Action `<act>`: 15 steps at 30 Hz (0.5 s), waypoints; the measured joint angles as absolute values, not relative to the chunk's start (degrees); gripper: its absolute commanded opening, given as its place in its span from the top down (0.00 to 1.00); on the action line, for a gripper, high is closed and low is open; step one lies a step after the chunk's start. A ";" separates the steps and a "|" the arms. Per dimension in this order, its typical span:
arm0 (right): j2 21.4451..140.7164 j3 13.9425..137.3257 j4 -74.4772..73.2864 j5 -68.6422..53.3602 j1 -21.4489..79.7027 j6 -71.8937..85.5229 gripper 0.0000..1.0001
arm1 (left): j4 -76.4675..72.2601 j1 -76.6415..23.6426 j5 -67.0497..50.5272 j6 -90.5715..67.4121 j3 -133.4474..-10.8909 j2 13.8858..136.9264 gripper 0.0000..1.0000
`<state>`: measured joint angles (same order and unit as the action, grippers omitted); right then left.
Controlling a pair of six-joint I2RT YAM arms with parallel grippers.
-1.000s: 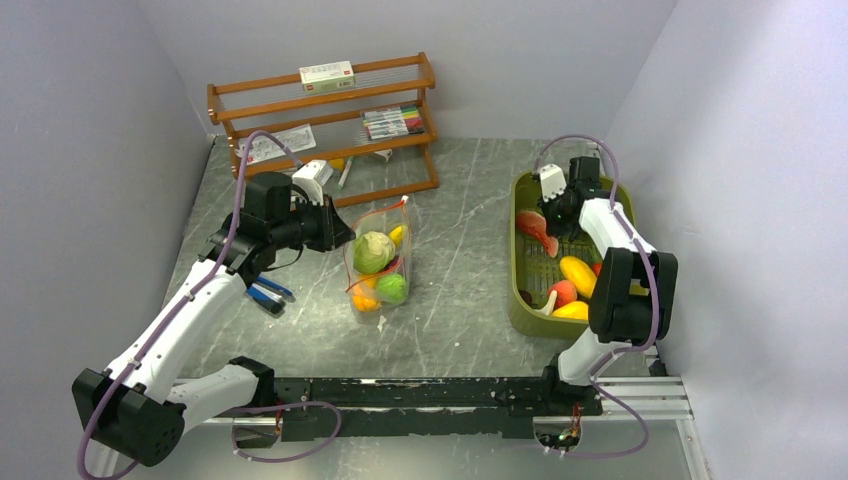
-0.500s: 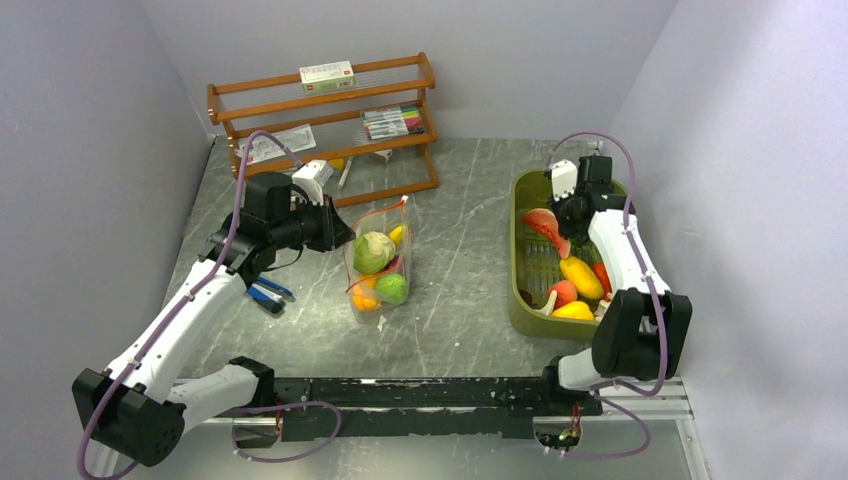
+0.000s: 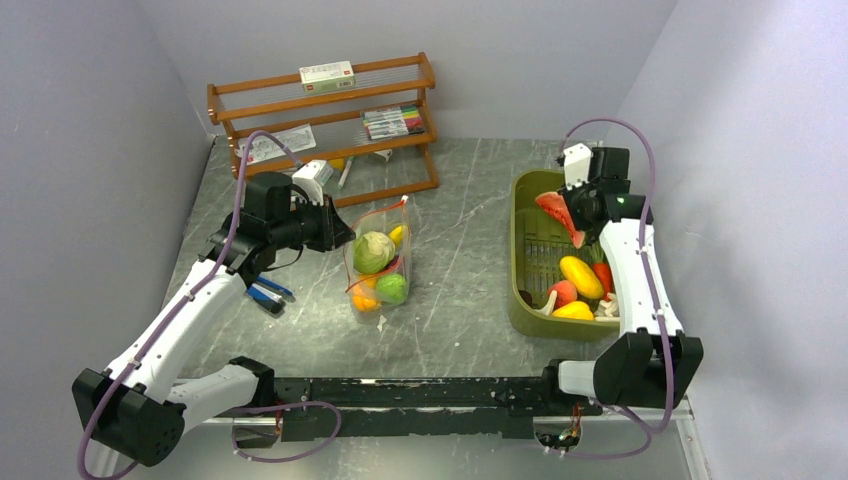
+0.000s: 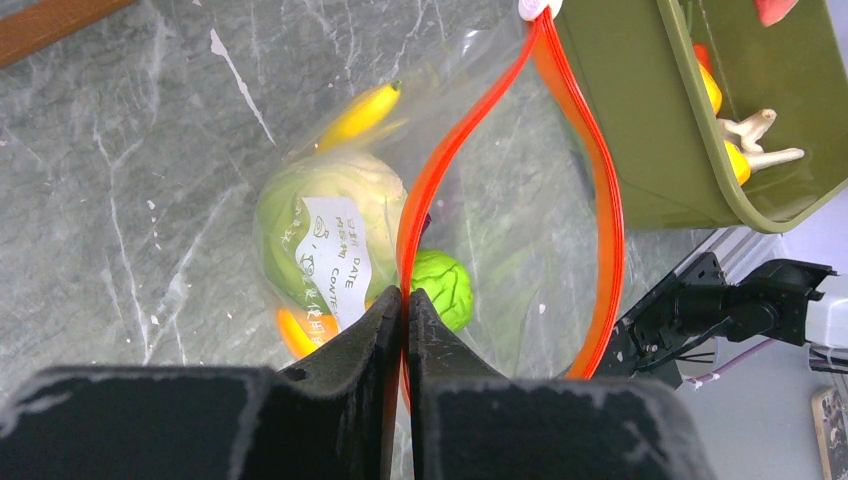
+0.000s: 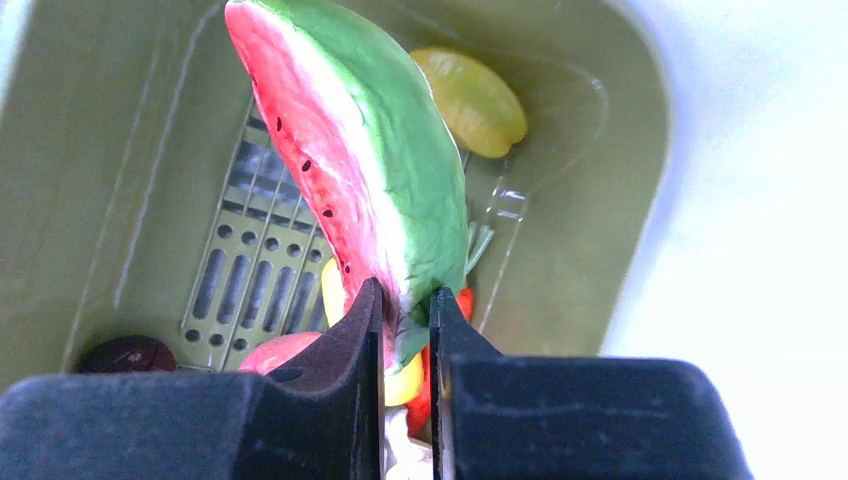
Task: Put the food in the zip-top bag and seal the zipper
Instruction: Pick up the fake fruit from the bin.
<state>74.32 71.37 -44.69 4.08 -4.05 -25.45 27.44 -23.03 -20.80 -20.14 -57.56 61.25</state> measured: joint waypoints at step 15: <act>65.98 77.78 -38.33 -5.72 12.12 -26.61 1.00 | 27.38 -23.03 -21.30 -21.69 -57.69 61.78 0.93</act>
<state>65.98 77.78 -38.33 -5.72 12.12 -26.61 27.38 -23.03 -21.30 -21.69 -57.69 61.78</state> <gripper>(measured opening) 0.105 0.071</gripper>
